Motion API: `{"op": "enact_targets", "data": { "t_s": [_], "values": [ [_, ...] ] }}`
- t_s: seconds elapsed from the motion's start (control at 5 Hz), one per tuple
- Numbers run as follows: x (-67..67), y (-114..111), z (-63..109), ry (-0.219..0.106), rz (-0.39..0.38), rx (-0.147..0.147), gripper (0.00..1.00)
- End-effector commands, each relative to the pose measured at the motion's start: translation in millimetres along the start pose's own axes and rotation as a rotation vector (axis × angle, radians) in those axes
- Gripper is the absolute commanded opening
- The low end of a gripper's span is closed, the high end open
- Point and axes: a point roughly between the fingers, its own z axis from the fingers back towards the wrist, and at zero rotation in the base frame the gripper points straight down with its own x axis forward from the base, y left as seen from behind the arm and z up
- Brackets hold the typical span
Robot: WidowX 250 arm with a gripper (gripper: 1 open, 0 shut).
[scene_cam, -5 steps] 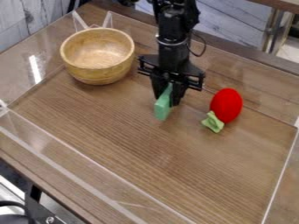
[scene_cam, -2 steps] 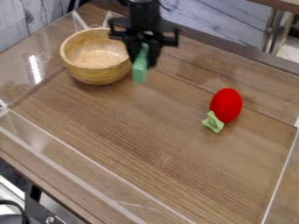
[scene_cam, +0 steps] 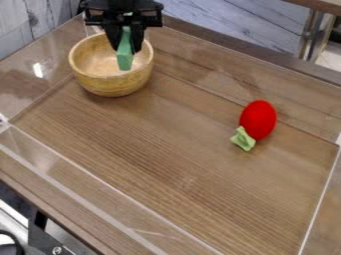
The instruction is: Put the green stick in the brown bowl
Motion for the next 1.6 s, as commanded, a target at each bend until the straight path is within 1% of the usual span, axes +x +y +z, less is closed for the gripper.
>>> {"op": "enact_targets", "data": {
  "t_s": [0.0, 0.2, 0.4, 0.6, 0.8, 1.0, 1.2, 1.4],
  "values": [
    [24.9, 17, 12.2, -0.062, 0.034, 0.014, 0.00],
    [27.2, 26, -1.9, -0.059, 0.071, 0.033, 0.00],
    [28.2, 31, -14.4, -0.056, 0.105, 0.044, 0.00],
    [31.0, 37, -17.3, -0.057, 0.130, 0.047, 0.00],
    [34.4, 44, -16.7, -0.055, 0.163, 0.044, 0.00],
    [37.2, 46, -11.8, -0.051, 0.156, 0.030, 0.00],
    [37.2, 47, -4.3, -0.047, 0.135, 0.012, 0.00],
    [39.7, 37, 5.5, -0.042, 0.146, -0.001, 0.00]
  ]
}}
